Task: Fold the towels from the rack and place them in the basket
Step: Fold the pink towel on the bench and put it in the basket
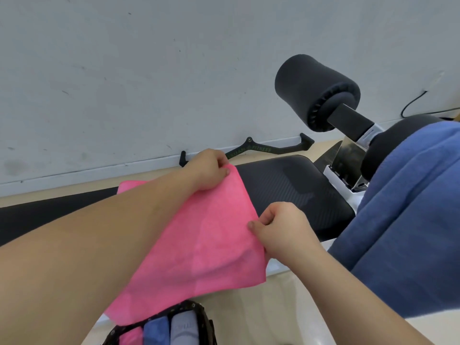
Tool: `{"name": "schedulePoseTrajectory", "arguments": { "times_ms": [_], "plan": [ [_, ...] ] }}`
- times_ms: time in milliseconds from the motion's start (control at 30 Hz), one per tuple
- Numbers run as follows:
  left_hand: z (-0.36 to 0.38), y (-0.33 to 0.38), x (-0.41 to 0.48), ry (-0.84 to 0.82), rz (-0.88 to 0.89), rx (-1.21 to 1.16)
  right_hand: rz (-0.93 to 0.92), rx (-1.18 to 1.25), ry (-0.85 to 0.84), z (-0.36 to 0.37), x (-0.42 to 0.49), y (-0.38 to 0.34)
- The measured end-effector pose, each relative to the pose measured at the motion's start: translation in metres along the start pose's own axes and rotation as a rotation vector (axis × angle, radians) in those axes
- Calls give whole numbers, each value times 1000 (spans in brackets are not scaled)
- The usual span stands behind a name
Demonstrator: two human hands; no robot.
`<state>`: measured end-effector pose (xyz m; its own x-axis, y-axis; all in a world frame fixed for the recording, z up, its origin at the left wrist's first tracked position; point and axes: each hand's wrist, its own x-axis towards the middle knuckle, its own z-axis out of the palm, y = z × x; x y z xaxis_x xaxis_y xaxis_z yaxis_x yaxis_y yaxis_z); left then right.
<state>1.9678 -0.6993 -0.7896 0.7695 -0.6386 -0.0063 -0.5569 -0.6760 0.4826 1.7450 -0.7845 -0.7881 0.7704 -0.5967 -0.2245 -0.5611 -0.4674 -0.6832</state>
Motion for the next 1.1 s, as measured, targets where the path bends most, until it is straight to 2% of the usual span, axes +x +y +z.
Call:
{"name": "schedulePoseTrajectory", "arguments": {
  "times_ms": [300,367,467,567,633,767,967,1100],
  "plan": [
    [2,9,-3,-49,52,111,33,-327,-208,-21,-17,6],
    [3,11,-7,-66,44,136,78,-309,-317,-20,-21,13],
    [2,10,-13,-114,23,150,143,-88,-406,-7,-24,29],
    [-1,6,-24,-134,45,148,174,153,-369,0,-28,35],
    [-1,4,-35,-117,77,141,145,226,-344,0,-30,34],
    [-6,-8,-51,-64,79,161,1,51,-260,0,-39,28],
    [-22,-21,-60,85,23,99,-87,-113,-79,-10,-48,19],
    [-20,-17,-60,107,6,49,-95,43,-95,-16,-52,20]
  ]
}}
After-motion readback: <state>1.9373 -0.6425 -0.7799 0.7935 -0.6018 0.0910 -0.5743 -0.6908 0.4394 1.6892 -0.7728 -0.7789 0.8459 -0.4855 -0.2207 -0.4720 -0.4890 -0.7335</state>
